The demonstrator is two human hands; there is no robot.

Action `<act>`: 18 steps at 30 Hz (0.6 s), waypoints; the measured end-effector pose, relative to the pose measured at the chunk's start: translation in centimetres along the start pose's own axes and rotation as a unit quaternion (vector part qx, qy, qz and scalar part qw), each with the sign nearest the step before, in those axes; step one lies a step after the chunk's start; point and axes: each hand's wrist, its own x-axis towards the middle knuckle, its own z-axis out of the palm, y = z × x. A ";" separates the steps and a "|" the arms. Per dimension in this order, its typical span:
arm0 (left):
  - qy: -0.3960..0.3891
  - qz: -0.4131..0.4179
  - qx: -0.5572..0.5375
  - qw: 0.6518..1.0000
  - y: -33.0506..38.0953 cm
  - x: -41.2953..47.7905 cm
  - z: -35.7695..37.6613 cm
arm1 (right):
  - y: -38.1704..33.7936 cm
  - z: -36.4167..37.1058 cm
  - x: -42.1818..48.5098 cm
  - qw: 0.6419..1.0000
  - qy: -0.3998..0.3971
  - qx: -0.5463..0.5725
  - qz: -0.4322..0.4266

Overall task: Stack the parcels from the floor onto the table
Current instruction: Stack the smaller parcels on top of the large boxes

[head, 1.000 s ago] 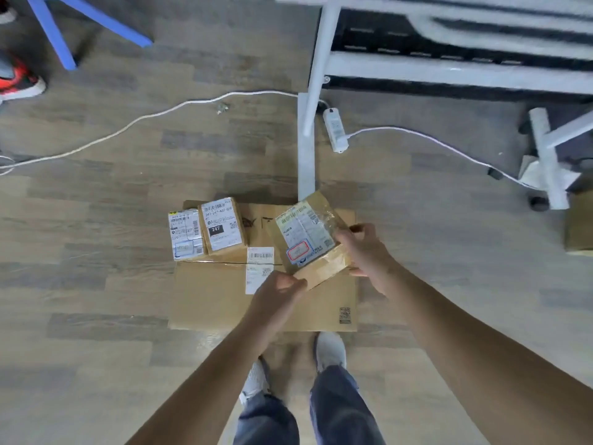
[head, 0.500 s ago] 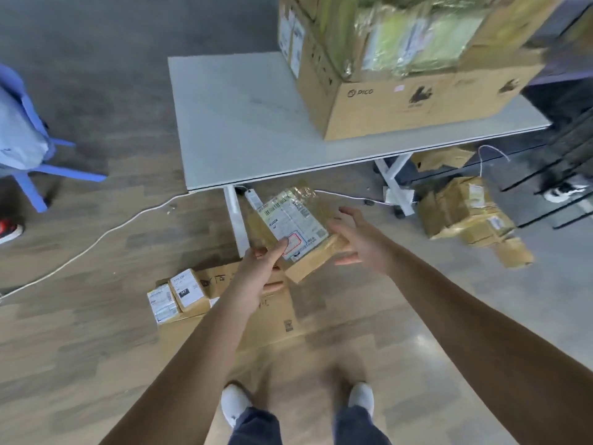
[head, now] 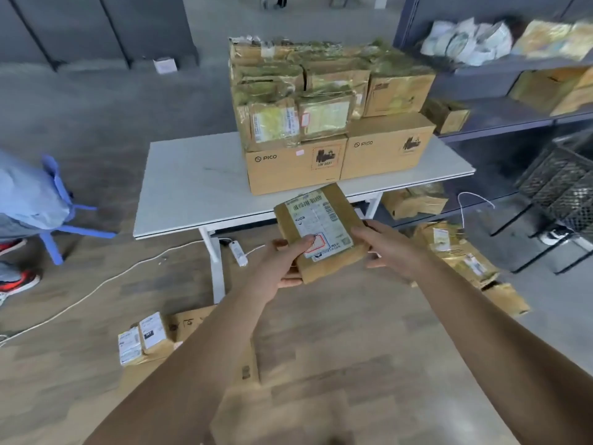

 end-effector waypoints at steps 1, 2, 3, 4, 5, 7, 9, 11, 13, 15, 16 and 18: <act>-0.001 0.004 0.004 1.000 0.4 -0.3 1.9 | 0.2 -1.8 -0.4 1.000 -0.001 -0.001 -0.005; -0.003 0.009 0.010 1.000 0.8 -0.6 3.5 | 0.3 -3.4 -0.8 1.000 -0.002 -0.003 -0.010; -0.007 0.013 0.021 1.000 1.3 -0.7 4.9 | 0.4 -4.9 -1.1 1.000 -0.001 -0.003 -0.014; -0.012 0.018 0.034 0.999 1.9 -0.9 6.0 | 0.4 -6.2 -1.4 1.000 -0.001 -0.004 -0.018; -0.015 0.024 0.047 0.998 2.5 -0.9 7.0 | 0.4 -7.4 -1.6 1.000 0.000 -0.005 -0.024; -0.023 0.037 0.066 0.997 3.8 -0.8 8.6 | 0.1 -9.4 -1.6 0.999 -0.005 -0.007 -0.041; -0.035 0.047 0.074 0.996 5.1 -0.3 9.9 | -0.4 -11.1 -1.2 0.998 -0.004 -0.010 -0.058; -0.040 0.060 0.075 0.995 6.4 0.5 11.0 | -1.1 -12.8 -0.4 0.997 0.004 -0.010 -0.071; -0.038 0.067 0.079 0.994 7.5 1.8 12.0 | -1.6 -14.4 0.7 0.997 0.020 -0.008 -0.076; -0.048 0.075 0.083 0.993 8.5 3.4 13.2 | -2.2 -16.0 2.3 0.996 0.037 -0.009 -0.075; -0.052 0.078 0.084 0.992 9.0 4.3 13.8 | -2.7 -16.8 3.2 0.996 0.044 -0.012 -0.077; -0.057 0.079 0.083 0.992 10.1 6.4 14.9 | -3.7 -18.3 5.2 0.995 0.057 -0.014 -0.084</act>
